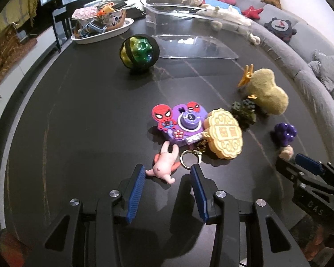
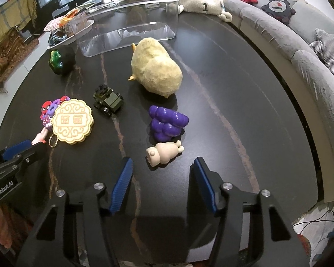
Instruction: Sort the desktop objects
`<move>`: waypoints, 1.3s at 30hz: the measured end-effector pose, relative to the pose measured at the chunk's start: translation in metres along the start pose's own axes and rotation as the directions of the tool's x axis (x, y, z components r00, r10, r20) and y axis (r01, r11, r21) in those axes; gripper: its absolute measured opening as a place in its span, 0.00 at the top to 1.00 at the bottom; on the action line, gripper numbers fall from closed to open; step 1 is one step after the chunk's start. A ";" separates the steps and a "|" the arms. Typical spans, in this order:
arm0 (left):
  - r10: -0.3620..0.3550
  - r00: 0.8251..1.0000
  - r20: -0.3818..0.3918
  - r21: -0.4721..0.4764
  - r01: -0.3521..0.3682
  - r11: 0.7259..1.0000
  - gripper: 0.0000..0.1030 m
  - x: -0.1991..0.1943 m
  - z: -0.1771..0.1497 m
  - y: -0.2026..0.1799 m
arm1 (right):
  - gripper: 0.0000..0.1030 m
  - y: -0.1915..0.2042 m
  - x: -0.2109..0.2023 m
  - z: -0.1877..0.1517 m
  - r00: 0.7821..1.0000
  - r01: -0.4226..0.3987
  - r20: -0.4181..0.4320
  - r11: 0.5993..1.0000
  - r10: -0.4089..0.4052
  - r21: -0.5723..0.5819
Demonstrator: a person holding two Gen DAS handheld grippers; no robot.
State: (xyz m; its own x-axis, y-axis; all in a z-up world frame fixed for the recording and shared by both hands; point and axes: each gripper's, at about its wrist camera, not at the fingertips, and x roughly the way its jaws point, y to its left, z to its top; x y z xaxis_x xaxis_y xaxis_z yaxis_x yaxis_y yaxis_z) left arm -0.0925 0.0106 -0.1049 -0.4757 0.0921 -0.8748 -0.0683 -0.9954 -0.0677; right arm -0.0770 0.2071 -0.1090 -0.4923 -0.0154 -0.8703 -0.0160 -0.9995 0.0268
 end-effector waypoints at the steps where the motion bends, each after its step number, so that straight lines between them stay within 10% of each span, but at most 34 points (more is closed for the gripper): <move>1: 0.007 1.000 0.000 0.000 -0.007 1.000 0.69 0.002 0.000 0.000 | 0.49 0.000 0.001 0.000 1.000 0.001 -0.001 1.000 -0.001 -0.001; 10: 0.030 0.999 0.017 0.025 -0.030 0.999 0.72 0.004 0.001 -0.002 | 0.75 -0.001 0.002 0.000 1.000 -0.004 0.017 1.000 0.004 0.000; 39: -0.022 0.998 0.062 0.010 0.022 1.000 0.75 -0.049 -0.010 -0.002 | 0.75 0.024 -0.049 -0.004 0.994 -0.056 0.095 0.998 0.059 -0.036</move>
State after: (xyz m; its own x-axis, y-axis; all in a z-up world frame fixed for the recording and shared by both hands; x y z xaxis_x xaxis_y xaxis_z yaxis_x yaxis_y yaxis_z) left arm -0.0606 0.0081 -0.0670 -0.5278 0.1160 -0.8414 -0.0873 -0.9928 -0.0821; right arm -0.0503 0.1842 -0.0677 -0.5729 -0.0720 -0.8165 0.0429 -0.9974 0.0578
